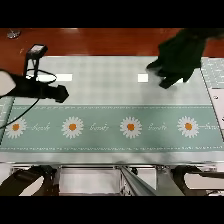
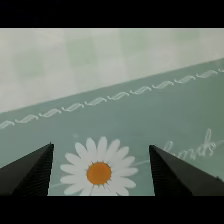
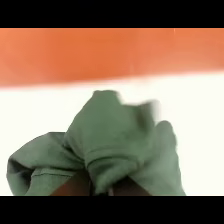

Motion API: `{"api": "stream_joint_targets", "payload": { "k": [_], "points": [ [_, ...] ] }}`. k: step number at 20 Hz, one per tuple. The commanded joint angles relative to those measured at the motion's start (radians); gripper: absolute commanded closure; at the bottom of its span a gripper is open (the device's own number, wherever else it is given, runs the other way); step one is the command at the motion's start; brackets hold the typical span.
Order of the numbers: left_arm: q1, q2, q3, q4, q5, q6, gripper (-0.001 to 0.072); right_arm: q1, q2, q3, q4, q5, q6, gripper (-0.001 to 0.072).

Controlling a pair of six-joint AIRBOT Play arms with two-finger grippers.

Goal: Fold the shirts.

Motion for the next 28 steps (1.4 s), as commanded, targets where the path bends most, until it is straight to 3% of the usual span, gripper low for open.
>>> {"api": "stream_joint_targets", "payload": {
  "k": [1,5,9,11,13,17,21,23,24,25,28],
  "points": [
    [0.000,0.234,-0.150,-0.107,-0.045,0.006,0.0004,0.000,0.192,0.078,0.101,0.005,-0.080,0.0683],
    [0.000,0.338,-0.287,-0.163,-0.020,-0.050,0.0004,0.000,0.356,0.078,0.271,0.055,-0.178,0.0683],
    [0.000,0.341,-0.389,-0.230,0.077,-0.054,0.0004,0.000,0.386,0.052,0.438,0.324,-0.208,0.0683],
    [0.000,0.336,-0.425,-0.257,0.126,-0.054,0.0004,0.051,0.387,-0.049,0.504,0.369,-0.219,0.0683],
    [0.000,0.336,-0.446,-0.261,0.145,-0.054,0.0004,0.211,0.386,-0.194,0.465,0.303,-0.207,0.0683],
    [0.000,0.336,-0.464,-0.262,0.151,-0.053,0.0004,0.565,0.321,-0.489,0.369,-0.031,-0.106,0.0683],
    [0.000,0.336,-0.464,-0.261,0.151,-0.053,0.0004,0.777,0.072,-0.556,0.375,-0.198,-0.016,0.0683],
    [0.000,0.336,-0.464,-0.259,0.151,-0.053,0.0004,0.823,-0.027,-0.555,0.462,-0.259,-0.005,0.0674],
    [0.000,0.336,-0.464,-0.259,0.151,-0.050,0.0004,0.828,-0.056,-0.555,0.527,-0.276,-0.006,0.0434],
    [0.000,0.336,-0.464,-0.259,0.151,-0.050,0.0004,0.817,-0.068,-0.554,0.568,-0.285,-0.016,0.0072],
    [0.000,0.336,-0.463,-0.258,0.137,-0.031,0.0004,0.639,-0.024,-0.503,0.561,-0.100,-0.016,0.0086]
  ]
}}
